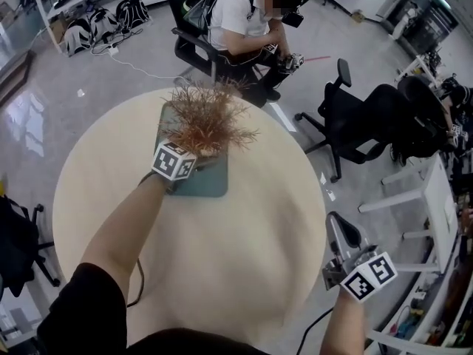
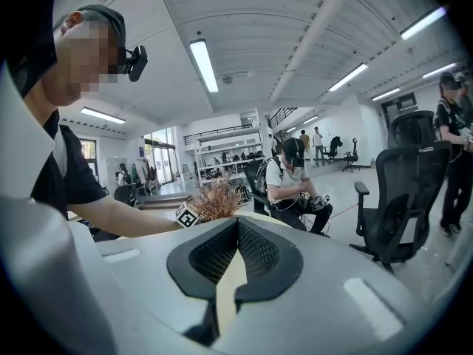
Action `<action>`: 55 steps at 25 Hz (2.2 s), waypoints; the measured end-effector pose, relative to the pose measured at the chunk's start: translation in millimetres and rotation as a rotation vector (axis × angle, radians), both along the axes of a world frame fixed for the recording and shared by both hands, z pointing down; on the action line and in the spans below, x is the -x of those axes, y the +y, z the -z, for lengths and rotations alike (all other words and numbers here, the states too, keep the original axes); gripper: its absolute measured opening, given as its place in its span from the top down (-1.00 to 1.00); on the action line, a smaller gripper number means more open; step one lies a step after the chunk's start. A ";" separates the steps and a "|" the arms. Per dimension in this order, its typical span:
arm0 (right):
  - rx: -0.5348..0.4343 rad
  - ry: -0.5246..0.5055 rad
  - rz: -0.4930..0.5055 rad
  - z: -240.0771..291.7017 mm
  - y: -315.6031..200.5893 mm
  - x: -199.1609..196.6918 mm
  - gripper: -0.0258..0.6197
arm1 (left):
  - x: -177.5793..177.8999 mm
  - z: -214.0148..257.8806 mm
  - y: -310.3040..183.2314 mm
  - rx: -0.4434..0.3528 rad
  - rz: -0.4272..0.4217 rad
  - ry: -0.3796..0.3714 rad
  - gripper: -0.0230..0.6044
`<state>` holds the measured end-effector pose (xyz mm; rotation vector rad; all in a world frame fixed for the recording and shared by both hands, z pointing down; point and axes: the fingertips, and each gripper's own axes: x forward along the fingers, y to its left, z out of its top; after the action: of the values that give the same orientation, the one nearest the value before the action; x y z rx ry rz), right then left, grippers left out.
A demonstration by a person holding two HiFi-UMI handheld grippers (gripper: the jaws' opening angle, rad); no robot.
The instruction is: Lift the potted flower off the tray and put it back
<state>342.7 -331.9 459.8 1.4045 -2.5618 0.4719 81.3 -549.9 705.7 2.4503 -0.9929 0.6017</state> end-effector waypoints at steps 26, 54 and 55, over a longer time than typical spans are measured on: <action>-0.113 -0.026 0.056 138.4 80.3 154.3 0.87 | 250.6 306.9 218.3 -0.274 0.237 0.327 0.60; -0.173 -0.077 0.244 213.9 281.0 105.3 0.88 | 169.5 450.0 529.7 -0.473 0.368 0.334 0.93; -0.179 -0.082 0.247 216.4 283.4 105.9 0.88 | 166.4 451.9 533.0 -0.479 0.360 0.327 0.93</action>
<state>236.8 -48.4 243.4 1.1149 -2.8551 0.2716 -85.1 -16.9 253.8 2.5390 -1.5161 -0.1756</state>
